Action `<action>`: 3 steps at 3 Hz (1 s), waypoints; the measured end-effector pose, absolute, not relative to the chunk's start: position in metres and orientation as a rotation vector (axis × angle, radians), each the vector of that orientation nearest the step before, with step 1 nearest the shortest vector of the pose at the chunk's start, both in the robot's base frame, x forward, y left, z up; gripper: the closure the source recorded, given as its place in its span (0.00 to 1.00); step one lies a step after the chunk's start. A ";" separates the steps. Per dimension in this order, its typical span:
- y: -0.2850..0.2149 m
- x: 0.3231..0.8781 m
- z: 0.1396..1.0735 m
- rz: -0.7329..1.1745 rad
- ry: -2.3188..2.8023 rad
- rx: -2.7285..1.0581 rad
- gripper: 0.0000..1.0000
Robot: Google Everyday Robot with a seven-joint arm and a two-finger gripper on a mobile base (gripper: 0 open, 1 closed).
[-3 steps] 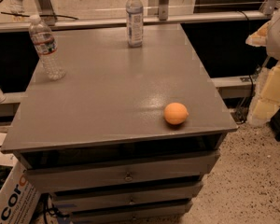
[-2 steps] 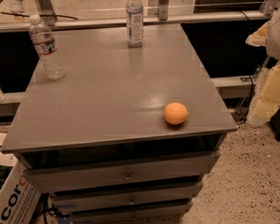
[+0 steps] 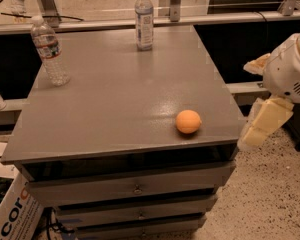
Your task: Move orange near water bottle
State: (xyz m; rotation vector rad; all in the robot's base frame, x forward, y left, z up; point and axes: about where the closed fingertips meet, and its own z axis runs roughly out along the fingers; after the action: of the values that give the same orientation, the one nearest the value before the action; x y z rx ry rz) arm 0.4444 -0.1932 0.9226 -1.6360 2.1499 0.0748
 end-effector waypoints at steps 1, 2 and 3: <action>-0.176 0.458 0.899 0.190 2.099 -1.577 0.00; -0.150 0.474 0.881 0.302 2.035 -1.549 0.00; -0.129 0.485 0.865 0.388 1.991 -1.531 0.00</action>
Offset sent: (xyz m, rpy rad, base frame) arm 0.0507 0.0702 -0.0625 0.3388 0.0011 0.0641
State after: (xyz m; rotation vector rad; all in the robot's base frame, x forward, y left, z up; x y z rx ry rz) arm 0.4852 -0.1295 0.8646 -1.5308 1.9909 0.3878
